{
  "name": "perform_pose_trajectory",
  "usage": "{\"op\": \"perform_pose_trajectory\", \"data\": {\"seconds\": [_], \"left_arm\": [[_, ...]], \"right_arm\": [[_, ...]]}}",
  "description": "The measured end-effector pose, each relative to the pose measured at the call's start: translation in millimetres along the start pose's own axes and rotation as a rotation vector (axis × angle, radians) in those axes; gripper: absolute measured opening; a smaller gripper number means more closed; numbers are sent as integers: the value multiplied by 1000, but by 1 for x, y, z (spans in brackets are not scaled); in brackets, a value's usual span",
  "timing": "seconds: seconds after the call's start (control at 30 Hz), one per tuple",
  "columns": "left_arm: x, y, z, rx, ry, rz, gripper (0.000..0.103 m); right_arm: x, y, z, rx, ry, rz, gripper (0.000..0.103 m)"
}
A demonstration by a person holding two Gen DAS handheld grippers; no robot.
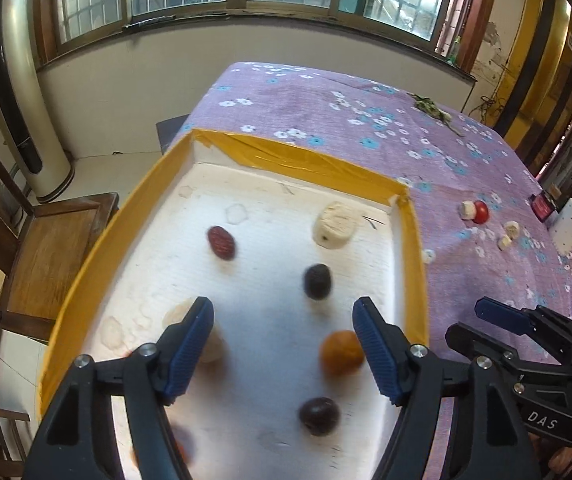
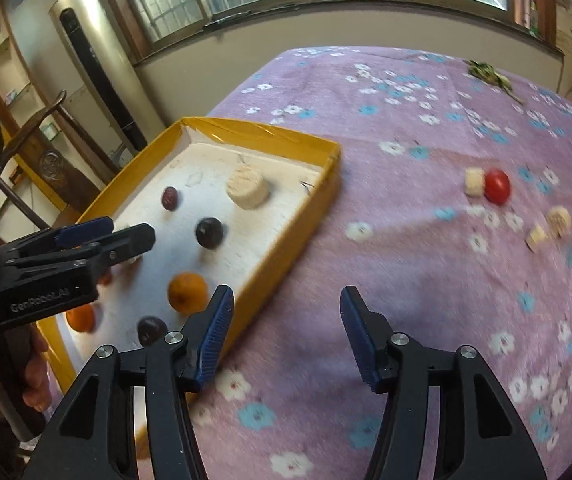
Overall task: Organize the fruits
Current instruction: 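Open both tools to release the cake and date into the tray, then move both tools back toward the remaining food on the cloth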
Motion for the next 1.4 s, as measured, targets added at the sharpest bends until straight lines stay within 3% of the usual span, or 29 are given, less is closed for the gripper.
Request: {"op": "perform_pose_trajectory", "data": {"seconds": [0.33, 0.9, 1.27, 1.4], "left_arm": [[50, -13, -3, -23, -4, -24, 75], [130, -24, -14, -62, 23, -55, 75], [149, -15, -26, -88, 58, -64, 75], [154, -12, -31, -99, 60, -70, 75]], "right_arm": [[62, -31, 27, 17, -9, -108, 56], [144, -60, 54, 34, 14, -165, 58], [195, -4, 49, 73, -31, -148, 59], [201, 16, 33, 60, 15, -136, 59]]}}
Point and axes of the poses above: each gripper's, at about its wrist camera, not at the fingertips, and z roughly against the way its jaws point, x to its right, y to its top, the point moved 10 cm from there along -z, roughly the way its jaws point, and after that the axes turned 12 degrees about -x, right-handed, at the moved point
